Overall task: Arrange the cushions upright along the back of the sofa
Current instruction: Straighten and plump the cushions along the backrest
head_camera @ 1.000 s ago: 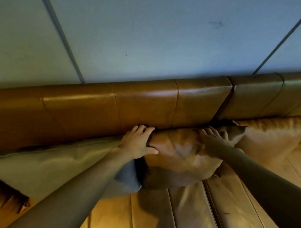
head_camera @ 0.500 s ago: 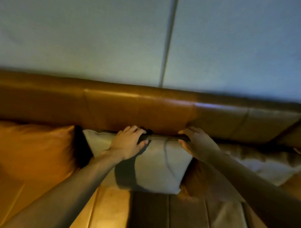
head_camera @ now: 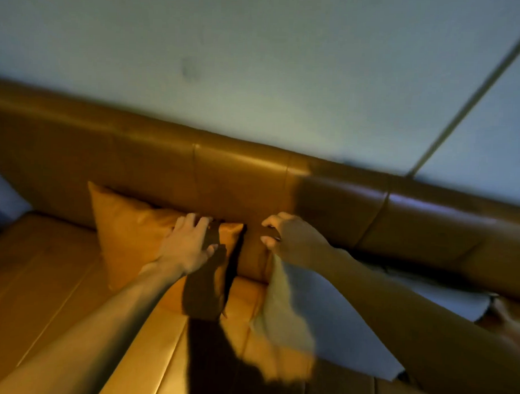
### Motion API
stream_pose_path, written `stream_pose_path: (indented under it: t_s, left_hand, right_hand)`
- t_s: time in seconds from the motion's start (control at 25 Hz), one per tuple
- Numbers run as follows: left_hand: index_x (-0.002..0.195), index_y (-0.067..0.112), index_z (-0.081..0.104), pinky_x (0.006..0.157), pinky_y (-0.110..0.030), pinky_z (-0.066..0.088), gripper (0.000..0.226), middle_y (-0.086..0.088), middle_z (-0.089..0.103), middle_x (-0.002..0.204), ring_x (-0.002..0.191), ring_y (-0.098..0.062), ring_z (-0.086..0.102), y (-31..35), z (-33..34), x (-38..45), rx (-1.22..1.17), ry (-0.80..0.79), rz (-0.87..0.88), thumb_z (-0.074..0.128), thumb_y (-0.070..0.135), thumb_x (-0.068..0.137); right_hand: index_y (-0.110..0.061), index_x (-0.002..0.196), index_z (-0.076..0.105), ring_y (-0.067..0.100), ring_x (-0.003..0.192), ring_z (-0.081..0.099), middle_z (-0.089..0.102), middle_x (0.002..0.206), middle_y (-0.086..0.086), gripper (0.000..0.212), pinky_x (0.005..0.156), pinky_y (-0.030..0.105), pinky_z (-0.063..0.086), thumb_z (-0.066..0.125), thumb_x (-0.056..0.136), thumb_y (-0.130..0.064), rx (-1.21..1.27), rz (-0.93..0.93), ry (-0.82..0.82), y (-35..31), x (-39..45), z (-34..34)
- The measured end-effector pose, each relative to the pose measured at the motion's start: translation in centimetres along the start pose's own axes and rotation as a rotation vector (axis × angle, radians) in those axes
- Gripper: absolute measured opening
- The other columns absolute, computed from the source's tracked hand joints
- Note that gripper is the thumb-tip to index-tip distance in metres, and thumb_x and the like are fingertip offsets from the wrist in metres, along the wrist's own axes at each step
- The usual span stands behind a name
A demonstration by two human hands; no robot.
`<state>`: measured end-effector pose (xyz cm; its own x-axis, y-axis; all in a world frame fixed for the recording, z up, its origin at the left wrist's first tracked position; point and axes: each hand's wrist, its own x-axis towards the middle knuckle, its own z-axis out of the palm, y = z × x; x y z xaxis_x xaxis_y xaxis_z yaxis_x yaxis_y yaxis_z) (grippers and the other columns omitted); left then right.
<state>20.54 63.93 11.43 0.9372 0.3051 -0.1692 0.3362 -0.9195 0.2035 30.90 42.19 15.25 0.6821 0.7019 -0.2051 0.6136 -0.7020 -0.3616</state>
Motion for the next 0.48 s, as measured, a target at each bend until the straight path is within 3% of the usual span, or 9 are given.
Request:
stream_pose_path:
  t_s: [0.12,0.28,0.4,0.48]
  left_hand:
    - [0.147,0.029,0.023,0.106,-0.055,0.033,0.081,-0.008,0.025,0.150,0.141,-0.033,0.019,-4.5,-0.1,1.3,0.082,-0.088,-0.059,0.063,0.053,0.082]
    - [0.152,0.035,0.004,0.107,-0.068,0.022,0.108,-0.001,-0.007,0.162,0.149,-0.030,-0.013,-8.6,0.4,3.3,0.138,-0.232,-0.118,0.074,0.054,0.072]
    - [0.151,0.039,-0.004,0.104,-0.075,0.022,0.117,0.001,-0.013,0.162,0.147,-0.030,-0.021,-10.9,1.1,4.6,0.209,-0.239,-0.121,0.079,0.048,0.069]
    - [0.151,0.040,-0.007,0.103,-0.077,0.021,0.121,0.001,-0.013,0.162,0.146,-0.030,-0.023,-11.9,1.4,5.1,0.201,-0.226,-0.115,0.081,0.045,0.068]
  right_hand:
    - [-0.020,0.138,0.044,0.027,0.123,0.050,0.049,0.137,0.006,0.051,0.097,0.043,0.045,0.055,0.094,-0.043,-0.003,0.013,-0.077,-2.6,4.1,1.2]
    - [-0.017,0.146,0.034,0.035,0.130,0.046,0.046,0.144,0.013,0.068,0.102,0.047,0.043,0.058,0.091,-0.049,-0.109,0.056,-0.225,-4.3,8.5,3.2]
    - [-0.017,0.149,0.030,0.035,0.135,0.041,0.040,0.150,0.014,0.068,0.106,0.048,0.039,0.057,0.093,-0.045,-0.174,0.099,-0.306,-4.3,10.1,5.2]
    - [-0.017,0.144,0.039,0.035,0.131,0.044,0.045,0.146,0.013,0.058,0.103,0.048,0.041,0.055,0.094,-0.042,-0.198,0.120,-0.302,-4.0,10.8,6.1]
